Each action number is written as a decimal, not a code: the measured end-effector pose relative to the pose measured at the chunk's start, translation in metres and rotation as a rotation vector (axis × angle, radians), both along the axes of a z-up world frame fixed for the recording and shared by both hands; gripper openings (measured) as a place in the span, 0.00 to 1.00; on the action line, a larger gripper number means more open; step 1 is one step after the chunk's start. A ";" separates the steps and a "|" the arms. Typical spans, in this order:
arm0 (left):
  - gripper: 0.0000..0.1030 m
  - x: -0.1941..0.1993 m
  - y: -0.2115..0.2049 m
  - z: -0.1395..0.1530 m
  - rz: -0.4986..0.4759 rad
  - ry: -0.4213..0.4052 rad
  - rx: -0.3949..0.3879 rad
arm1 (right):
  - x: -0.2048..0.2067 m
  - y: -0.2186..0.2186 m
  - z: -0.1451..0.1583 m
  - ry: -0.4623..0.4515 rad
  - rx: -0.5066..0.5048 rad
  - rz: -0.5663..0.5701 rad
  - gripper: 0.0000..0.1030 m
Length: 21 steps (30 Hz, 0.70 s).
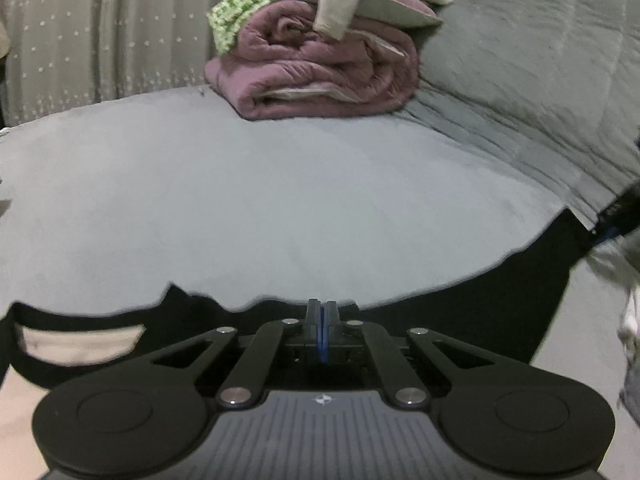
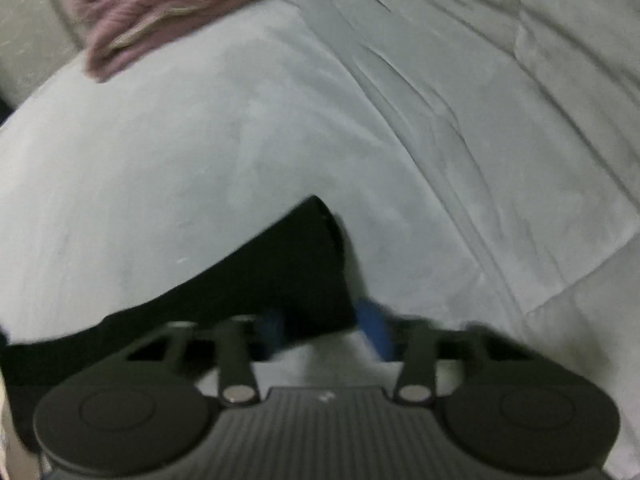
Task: Fold clothes
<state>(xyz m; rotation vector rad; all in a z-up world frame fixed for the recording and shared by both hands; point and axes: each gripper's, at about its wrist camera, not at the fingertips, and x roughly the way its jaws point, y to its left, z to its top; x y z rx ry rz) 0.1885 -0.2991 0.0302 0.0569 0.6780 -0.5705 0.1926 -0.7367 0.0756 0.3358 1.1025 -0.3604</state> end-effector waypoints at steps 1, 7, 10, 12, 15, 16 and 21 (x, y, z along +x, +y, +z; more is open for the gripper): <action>0.00 -0.003 -0.001 -0.002 -0.014 0.008 0.003 | 0.000 0.007 0.002 0.003 -0.044 0.028 0.11; 0.00 -0.010 0.002 -0.019 -0.069 0.027 0.050 | -0.027 0.013 0.045 -0.010 -0.203 0.196 0.07; 0.00 -0.012 0.000 -0.020 -0.063 0.025 0.035 | -0.026 0.009 0.029 0.084 -0.242 0.239 0.07; 0.00 -0.013 0.002 -0.017 -0.063 0.036 0.026 | -0.023 0.014 0.014 0.139 -0.272 0.257 0.08; 0.00 -0.019 0.010 -0.009 -0.081 -0.003 0.044 | -0.017 0.022 0.005 0.152 -0.309 0.254 0.08; 0.00 -0.021 0.015 -0.007 -0.080 -0.019 0.057 | -0.018 0.023 0.007 0.142 -0.321 0.250 0.08; 0.00 -0.027 0.053 0.005 -0.041 0.013 0.026 | -0.023 0.036 0.019 0.105 -0.403 0.235 0.28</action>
